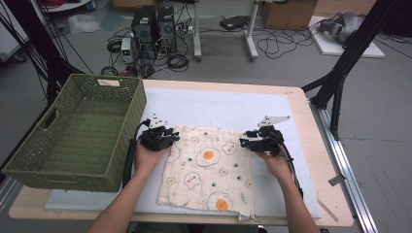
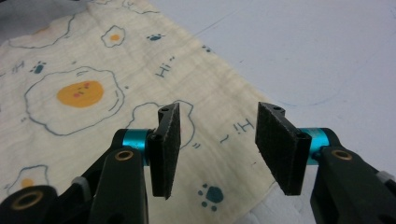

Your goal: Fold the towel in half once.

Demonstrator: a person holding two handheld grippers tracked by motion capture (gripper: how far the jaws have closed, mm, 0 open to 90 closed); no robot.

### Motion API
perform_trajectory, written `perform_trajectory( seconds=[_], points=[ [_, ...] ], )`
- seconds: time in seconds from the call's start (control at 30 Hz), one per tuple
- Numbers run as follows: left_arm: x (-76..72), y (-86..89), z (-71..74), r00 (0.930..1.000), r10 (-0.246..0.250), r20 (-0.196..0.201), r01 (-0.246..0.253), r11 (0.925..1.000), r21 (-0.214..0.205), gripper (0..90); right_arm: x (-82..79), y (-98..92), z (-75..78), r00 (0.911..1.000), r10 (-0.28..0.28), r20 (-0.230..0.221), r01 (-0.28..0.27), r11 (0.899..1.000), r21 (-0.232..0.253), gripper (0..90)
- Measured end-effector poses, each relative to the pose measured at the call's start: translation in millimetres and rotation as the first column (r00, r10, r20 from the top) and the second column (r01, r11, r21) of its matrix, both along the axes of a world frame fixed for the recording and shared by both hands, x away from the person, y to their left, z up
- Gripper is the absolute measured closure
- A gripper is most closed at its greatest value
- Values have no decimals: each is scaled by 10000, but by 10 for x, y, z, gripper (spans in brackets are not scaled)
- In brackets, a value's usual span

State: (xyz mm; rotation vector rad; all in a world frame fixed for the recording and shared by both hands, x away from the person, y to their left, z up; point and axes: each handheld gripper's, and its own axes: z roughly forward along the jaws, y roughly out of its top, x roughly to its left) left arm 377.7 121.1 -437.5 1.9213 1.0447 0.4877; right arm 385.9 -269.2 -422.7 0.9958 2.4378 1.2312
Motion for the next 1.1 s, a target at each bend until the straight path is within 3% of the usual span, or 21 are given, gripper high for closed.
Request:
perform_trajectory(
  seconds=[0.2, 0.37, 0.5, 0.57, 0.63, 0.67, 0.87, 1.0, 1.03, 1.1],
  points=[
    [73, -42, -129, 9986, 108, -523, -81, 9986, 521, 657, 68, 22, -89, 9994, -333, -112, 326, 9979, -567, 553],
    [79, -53, -137, 9989, 142, -450, -115, 9981, 598, 702, 111, 22, -178, 9976, -418, -558, 368, 9954, -881, 611],
    [70, -81, -133, 9992, -128, -386, 156, 9972, 737, 842, 117, 46, -200, 9978, -312, -583, 260, 9957, -886, 755],
    [68, -88, -131, 9992, -28, -405, 56, 9976, 693, 864, 117, 64, -199, 9984, -96, -559, 47, 9962, -874, 861],
    [68, -85, -129, 9991, 61, -409, -37, 9983, 588, 870, 118, 72, -196, 9983, -5, -590, -45, 9965, -835, 880],
    [54, -61, -102, 9994, 271, -227, -260, 9986, 464, 871, 116, 68, -187, 9985, 38, -551, -82, 9968, -792, 881],
    [-20, 2, 46, 9981, 310, 538, -302, 9994, -141, 872, 41, -15, -13, 9998, 137, -123, -139, 9997, -186, 884],
    [-176, 51, 165, 9946, 151, 1030, -122, 9995, -292, 873, -154, -89, 187, 9990, 415, 191, -425, 9975, 569, 883],
    [-260, 54, 195, 9917, 32, 1283, -1, 9997, -242, 872, -182, -91, 205, 9986, 475, 222, -487, 9971, 589, 883],
    [-303, 57, 203, 9902, -38, 1393, 75, 9996, -257, 873, -277, -93, 252, 9974, 608, 386, -631, 9960, 629, 883]
  ],
)
